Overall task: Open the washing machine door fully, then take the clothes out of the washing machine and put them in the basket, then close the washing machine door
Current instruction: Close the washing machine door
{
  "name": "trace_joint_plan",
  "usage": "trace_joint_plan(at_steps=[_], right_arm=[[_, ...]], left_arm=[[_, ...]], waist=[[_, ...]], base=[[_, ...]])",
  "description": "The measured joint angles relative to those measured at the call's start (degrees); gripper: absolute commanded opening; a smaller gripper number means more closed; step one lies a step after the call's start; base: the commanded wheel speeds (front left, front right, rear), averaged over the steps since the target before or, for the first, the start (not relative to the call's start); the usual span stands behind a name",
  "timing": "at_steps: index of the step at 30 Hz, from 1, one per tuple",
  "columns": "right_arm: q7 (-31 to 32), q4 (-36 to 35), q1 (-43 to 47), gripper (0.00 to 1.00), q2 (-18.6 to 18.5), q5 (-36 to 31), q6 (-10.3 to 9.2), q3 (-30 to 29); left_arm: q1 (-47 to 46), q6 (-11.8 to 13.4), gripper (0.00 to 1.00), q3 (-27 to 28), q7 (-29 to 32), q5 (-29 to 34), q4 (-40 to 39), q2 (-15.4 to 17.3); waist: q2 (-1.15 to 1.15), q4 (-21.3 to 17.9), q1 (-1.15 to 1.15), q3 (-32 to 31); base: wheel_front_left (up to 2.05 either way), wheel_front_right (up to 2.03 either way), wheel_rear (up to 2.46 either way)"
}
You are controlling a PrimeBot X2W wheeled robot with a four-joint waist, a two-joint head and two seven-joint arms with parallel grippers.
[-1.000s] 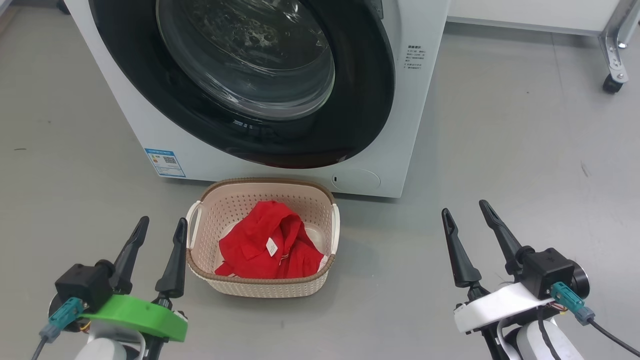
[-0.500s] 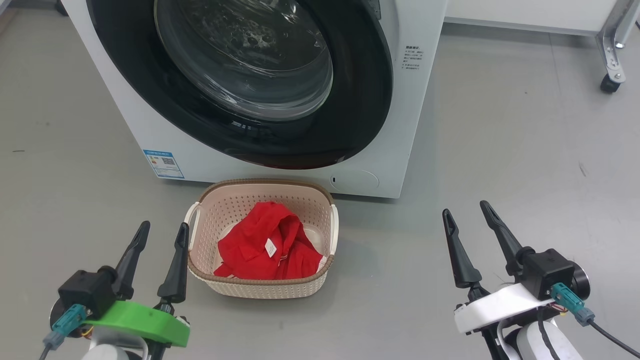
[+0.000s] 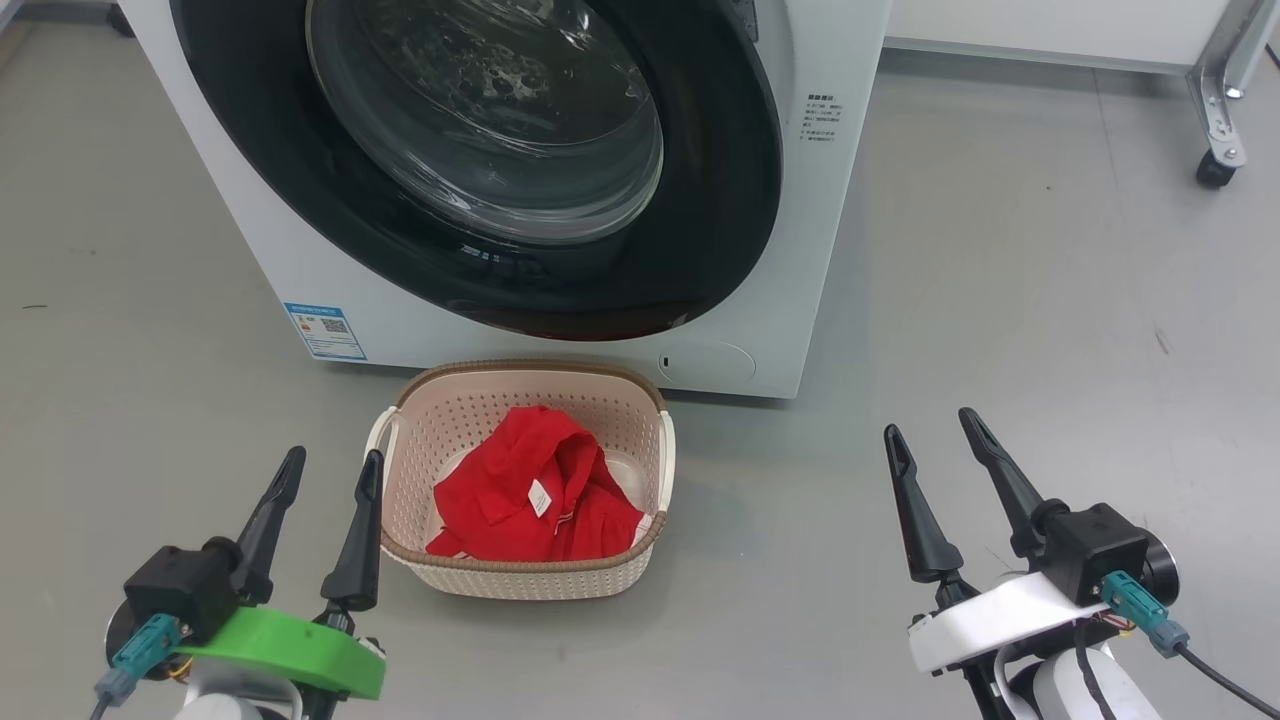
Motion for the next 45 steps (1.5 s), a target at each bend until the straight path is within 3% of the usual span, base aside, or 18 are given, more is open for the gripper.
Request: trace_joint_plan(at_steps=[11,12,13,14,29,45], right_arm=[[0.0,0.0,0.0,1.0,0.3,-0.2,0.45,-0.2],[0.0,0.0,0.1,0.67,0.3,-0.2,0.65,-0.1],[0.0,-0.1,0.1,0.22,0.3,-0.2,0.65,-0.1],[0.0,-0.4,0.1,0.0,0.4,-0.2,0.65,-0.1],[0.1,-2.4,-7.4,0.0,-2.5,-6.3,3.55,4.4],[5.3,-2.8,-27.9,0.0,-8.0,-10.0,6.0,6.0]], left_arm=[[0.3,0.0,1.0,0.1,0.0,1.1,-0.4,0.0],[0.3,0.0,1.0,0.1,0.0,1.1,-0.5,0.0],[0.3,0.0,1.0,0.0,0.0,1.2,-0.7,0.0],[0.3,0.0,1.0,-0.1,0.0,1.4,-0.8,0.0],[-0.5,0.0,1.0,-2.4,-0.2,2.0,-3.9,-0.3],[-8.0,-0.1,1.0,-4.2,-0.2,2.0,-6.1,-2.9]], waist=[[0.0,0.0,0.0,0.2],[0.0,0.0,0.0,0.3],[0.0,0.0,0.0,0.5],[0.0,0.0,0.0,0.7],[0.0,0.5,0.0,7.6],[0.0,4.2,0.0,18.8]], base=[[0.0,0.0,0.0],[0.0,0.0,0.0],[0.0,0.0,0.0],[0.0,0.0,0.0],[0.0,0.0,0.0],[0.0,0.0,0.0]])
